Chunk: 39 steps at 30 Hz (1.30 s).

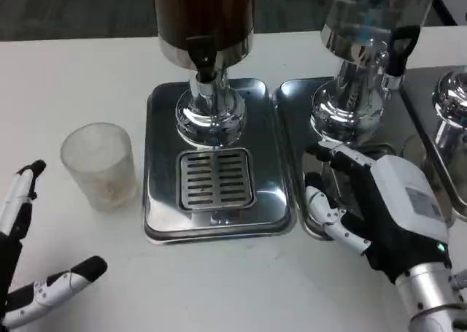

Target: Grasp the cup under the faucet to collect the drink, then remove the cup.

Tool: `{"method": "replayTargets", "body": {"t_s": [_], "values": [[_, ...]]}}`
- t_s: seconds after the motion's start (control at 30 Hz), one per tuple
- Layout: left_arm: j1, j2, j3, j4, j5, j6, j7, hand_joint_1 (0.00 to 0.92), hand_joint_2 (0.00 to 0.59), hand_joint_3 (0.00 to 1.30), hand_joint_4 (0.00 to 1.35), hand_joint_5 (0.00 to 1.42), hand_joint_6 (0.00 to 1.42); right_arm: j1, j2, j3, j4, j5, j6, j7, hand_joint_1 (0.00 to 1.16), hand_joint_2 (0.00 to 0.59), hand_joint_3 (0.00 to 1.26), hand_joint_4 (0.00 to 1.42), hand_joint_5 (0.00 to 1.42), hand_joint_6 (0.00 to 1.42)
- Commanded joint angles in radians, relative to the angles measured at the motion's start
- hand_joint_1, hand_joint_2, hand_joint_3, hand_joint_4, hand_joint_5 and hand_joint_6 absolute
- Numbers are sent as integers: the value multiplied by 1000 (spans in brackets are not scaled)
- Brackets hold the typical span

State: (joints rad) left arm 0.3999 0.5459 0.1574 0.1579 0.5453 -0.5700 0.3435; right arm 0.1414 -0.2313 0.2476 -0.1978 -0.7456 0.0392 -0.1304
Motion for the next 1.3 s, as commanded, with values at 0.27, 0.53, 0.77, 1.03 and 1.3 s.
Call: {"method": "replayTargets", "body": {"t_s": [0.27, 0.53, 0.77, 1.03, 1.3], "values": [[-214, 63, 12, 244, -52, 26, -20, 0, 0, 0, 0, 158, 216, -19, 37, 22, 28, -16, 4, -34, 226, 443, 308, 305, 313, 286], [-420, 83, -25, 508, -114, -25, -66, 14, 1, 0, 0, 128, 146, -22, 58, 36, 39, -21, 5, -56, 226, 443, 316, 317, 325, 286], [-579, 86, -88, 753, -130, -105, -68, 49, 0, 0, 0, 127, 175, -23, 68, 43, 43, -24, 5, -73, 226, 443, 325, 323, 338, 286], [-678, 91, -167, 868, -96, -119, -39, 58, 0, 0, 0, 127, 179, -17, 72, 52, 37, -28, 7, -89, 226, 443, 331, 332, 347, 286], [-755, 100, -242, 937, -68, -97, -31, 66, 0, 0, 0, 127, 181, -23, 75, 65, 33, -30, 1, -96, 226, 443, 345, 346, 355, 286]]}}
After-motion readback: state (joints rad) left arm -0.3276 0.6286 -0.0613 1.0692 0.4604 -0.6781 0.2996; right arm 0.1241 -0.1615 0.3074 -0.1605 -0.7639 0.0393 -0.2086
